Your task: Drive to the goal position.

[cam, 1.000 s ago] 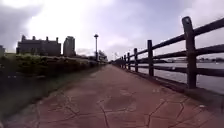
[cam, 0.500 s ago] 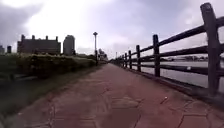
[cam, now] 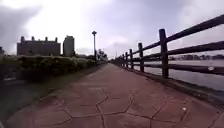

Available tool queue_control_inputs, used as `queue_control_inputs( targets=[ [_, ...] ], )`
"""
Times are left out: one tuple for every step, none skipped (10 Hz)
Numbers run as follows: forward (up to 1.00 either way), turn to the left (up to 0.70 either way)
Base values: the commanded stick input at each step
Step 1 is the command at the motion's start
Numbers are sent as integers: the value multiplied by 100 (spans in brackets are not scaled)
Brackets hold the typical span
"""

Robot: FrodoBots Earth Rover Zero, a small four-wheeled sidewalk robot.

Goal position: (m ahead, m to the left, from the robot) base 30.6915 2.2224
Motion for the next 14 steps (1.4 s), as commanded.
queue_control_inputs(
  targets=[
    [100,0],
    [100,0],
    [100,0],
    [100,0],
    [100,0],
    [100,0],
    [100,0],
    [100,0],
    [100,0],
    [100,0],
    [100,0],
    [100,0],
    [100,0],
    [100,0]
  ],
)
